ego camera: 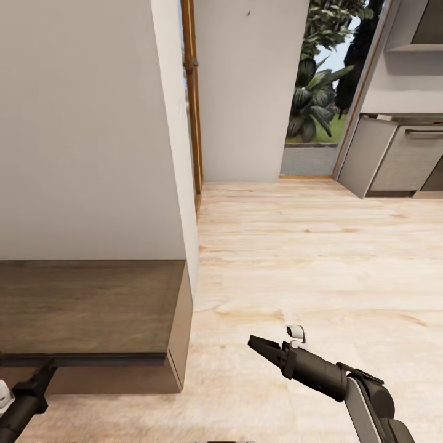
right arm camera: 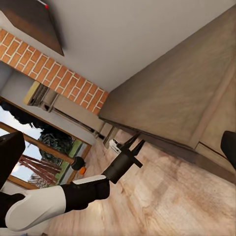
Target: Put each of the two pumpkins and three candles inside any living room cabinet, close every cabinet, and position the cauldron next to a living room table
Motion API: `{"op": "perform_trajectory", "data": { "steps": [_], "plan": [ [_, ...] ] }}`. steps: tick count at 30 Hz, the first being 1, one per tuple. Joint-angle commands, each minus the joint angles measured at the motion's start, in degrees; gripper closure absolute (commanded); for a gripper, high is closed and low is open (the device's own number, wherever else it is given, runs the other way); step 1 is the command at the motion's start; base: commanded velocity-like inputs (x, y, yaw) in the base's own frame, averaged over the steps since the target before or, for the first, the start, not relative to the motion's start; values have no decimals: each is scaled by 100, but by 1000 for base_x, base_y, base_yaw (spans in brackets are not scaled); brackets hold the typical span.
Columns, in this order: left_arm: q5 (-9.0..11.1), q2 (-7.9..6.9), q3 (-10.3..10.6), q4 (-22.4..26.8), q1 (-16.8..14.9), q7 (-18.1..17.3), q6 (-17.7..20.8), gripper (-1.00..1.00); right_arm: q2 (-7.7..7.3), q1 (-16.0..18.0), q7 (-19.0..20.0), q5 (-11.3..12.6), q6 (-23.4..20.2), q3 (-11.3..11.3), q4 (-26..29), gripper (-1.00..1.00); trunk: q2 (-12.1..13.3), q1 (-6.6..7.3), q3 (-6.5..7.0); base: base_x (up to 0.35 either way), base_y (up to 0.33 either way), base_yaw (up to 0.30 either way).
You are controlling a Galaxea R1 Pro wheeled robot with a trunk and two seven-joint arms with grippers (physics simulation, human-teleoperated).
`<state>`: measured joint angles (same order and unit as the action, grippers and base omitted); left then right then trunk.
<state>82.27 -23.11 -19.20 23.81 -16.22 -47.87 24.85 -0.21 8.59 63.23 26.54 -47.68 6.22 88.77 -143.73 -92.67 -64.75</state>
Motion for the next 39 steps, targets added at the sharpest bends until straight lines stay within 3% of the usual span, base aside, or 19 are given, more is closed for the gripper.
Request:
{"op": "perform_trajectory", "data": {
  "steps": [1,39],
  "plan": [
    [64,-1,-13,1,-5,-14,64,100,-1,3,5,18,-31,2,0,-100,-2,2,-4,-9,0,0],
    [61,32,13,1,-8,4,55,100,3,3,57,18,-14,2,0,-100,-2,2,-4,0,0,0]
  ]
}}
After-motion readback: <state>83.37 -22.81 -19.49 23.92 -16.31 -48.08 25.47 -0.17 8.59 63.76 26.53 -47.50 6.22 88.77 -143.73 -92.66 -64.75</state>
